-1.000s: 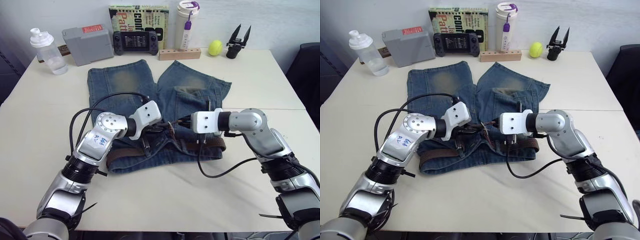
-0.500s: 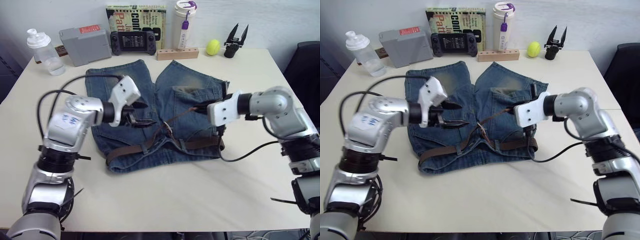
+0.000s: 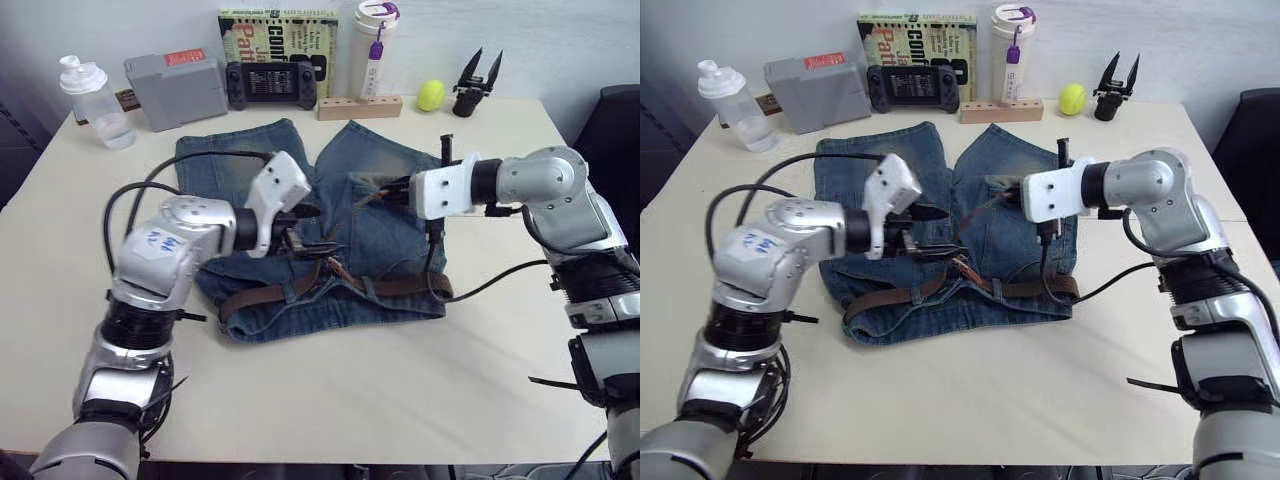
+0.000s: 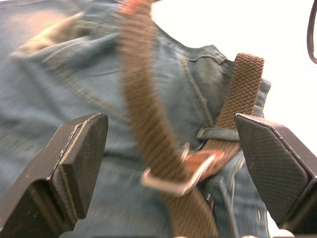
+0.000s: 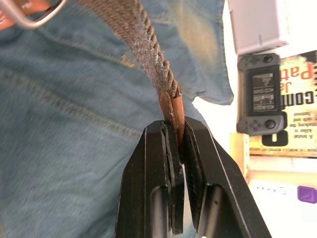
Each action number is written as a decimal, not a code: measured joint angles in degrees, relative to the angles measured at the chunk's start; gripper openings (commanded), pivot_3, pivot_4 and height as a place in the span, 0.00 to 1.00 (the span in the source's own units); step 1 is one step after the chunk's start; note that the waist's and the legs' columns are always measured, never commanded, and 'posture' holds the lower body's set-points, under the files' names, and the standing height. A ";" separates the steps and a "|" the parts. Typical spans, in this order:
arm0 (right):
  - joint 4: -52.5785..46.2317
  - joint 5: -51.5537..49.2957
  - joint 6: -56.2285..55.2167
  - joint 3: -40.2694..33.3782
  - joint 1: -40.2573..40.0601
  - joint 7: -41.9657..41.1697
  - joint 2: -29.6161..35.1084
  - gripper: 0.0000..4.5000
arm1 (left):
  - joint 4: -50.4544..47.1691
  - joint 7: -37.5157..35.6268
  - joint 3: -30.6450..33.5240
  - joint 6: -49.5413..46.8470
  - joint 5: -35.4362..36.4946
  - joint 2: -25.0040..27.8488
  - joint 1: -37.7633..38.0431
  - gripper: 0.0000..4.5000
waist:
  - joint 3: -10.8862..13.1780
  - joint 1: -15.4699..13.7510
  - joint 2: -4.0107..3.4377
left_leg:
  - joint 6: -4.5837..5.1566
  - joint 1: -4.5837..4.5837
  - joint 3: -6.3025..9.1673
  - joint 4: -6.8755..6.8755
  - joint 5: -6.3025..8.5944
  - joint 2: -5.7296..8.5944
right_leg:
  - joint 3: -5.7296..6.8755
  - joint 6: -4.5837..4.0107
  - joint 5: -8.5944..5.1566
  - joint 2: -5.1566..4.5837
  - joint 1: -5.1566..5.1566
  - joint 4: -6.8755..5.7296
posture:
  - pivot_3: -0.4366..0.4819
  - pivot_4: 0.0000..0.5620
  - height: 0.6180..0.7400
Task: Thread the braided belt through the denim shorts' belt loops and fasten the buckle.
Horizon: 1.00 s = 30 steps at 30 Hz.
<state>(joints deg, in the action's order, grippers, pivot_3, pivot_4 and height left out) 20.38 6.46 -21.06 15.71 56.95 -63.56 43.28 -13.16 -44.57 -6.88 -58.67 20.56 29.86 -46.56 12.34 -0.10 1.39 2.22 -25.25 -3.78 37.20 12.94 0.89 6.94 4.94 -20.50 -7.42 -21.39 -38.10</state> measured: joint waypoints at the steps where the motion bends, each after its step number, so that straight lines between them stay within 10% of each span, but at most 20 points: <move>1: -0.42 -0.17 1.44 -0.02 0.72 -0.02 -0.64 0.00 | 0.03 1.39 -2.12 0.79 -1.16 -1.16 -0.18 1.00 | 0.00 0.02 0.00 | 0.00 0.00 0.00 -0.01 0.00 0.00 | 0.01 0.00 0.00 0.00 0.00 0.00 | 0.48 0.27 0.65; 6: -4.34 -0.71 7.07 -0.48 -1.03 -0.64 -0.81 0.00 | 3.60 6.69 -4.88 3.03 -5.31 -3.70 -2.72 0.80 | 0.00 0.04 0.00 | 0.00 0.01 0.00 -0.02 0.00 -0.01 | 0.02 0.00 0.00 0.01 -0.01 -0.02 | 0.48 0.27 0.65; 14: -7.27 -0.93 10.37 -0.64 -2.48 -0.71 -0.65 0.00 | 7.58 8.26 -5.27 4.25 -6.03 -7.33 -4.25 0.03 | 0.00 0.04 0.00 | 0.00 -0.01 0.00 -0.02 0.00 0.00 | 0.02 0.00 0.00 0.01 -0.03 -0.01 | 0.48 0.27 0.65; 17: -8.07 -0.92 11.17 -1.17 -3.48 -0.23 -0.60 0.00 | 8.11 8.47 -4.49 3.27 -5.32 -8.28 -4.24 0.01 | 0.00 0.01 0.00 | 0.00 -0.01 -0.01 -0.01 0.00 0.00 | 0.02 0.00 0.00 0.01 -0.02 -0.02 | 0.48 0.27 0.65; 27: -26.04 -12.56 41.36 -8.80 -20.52 1.31 -0.87 0.99 | 10.17 17.88 18.70 -20.18 5.12 -19.42 -2.00 0.00 | -0.01 -0.64 0.01 | 0.04 -0.03 0.15 0.03 -0.02 -0.01 | 0.18 0.01 0.01 0.00 0.08 0.00 | 0.48 0.27 0.65; 30: -30.88 -20.74 54.08 -12.95 -24.73 3.61 -3.66 0.99 | 12.13 23.10 31.09 -25.10 6.20 -22.75 -3.24 0.00 | -0.01 -0.49 0.01 | 0.07 0.00 0.14 0.03 -0.05 -0.01 | 0.17 0.02 0.01 0.00 0.07 -0.07 | 0.48 0.27 0.65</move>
<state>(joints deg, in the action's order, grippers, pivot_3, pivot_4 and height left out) -10.50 -14.28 33.02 2.76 32.22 -59.95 39.62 -1.04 -21.47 24.21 -83.77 26.76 7.11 -49.80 12.33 -0.59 1.40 2.29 -25.24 -3.63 37.23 12.89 0.88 7.10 4.95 -20.49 -7.42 -21.32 -38.17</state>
